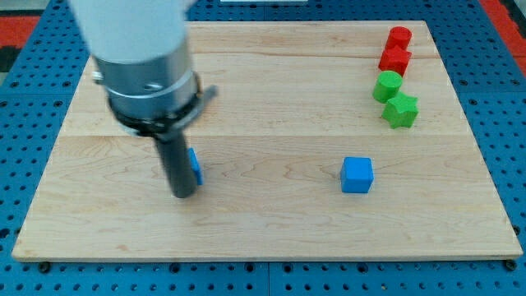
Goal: Place the blue triangle below the yellow hexagon
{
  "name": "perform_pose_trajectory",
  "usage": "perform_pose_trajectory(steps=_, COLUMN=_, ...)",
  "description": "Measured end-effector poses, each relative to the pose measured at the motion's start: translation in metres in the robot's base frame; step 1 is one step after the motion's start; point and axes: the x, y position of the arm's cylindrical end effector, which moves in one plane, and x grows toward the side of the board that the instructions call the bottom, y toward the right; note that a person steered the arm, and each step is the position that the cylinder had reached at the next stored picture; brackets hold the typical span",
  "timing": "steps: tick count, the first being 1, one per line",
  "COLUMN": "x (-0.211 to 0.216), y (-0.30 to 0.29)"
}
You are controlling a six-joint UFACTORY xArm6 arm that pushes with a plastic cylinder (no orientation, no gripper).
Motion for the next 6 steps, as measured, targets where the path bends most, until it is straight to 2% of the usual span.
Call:
perform_pose_trajectory(steps=1, x=-0.008, y=-0.014)
perform_pose_trajectory(steps=3, x=0.019, y=0.011)
perform_pose_trajectory(steps=6, x=-0.04, y=0.016)
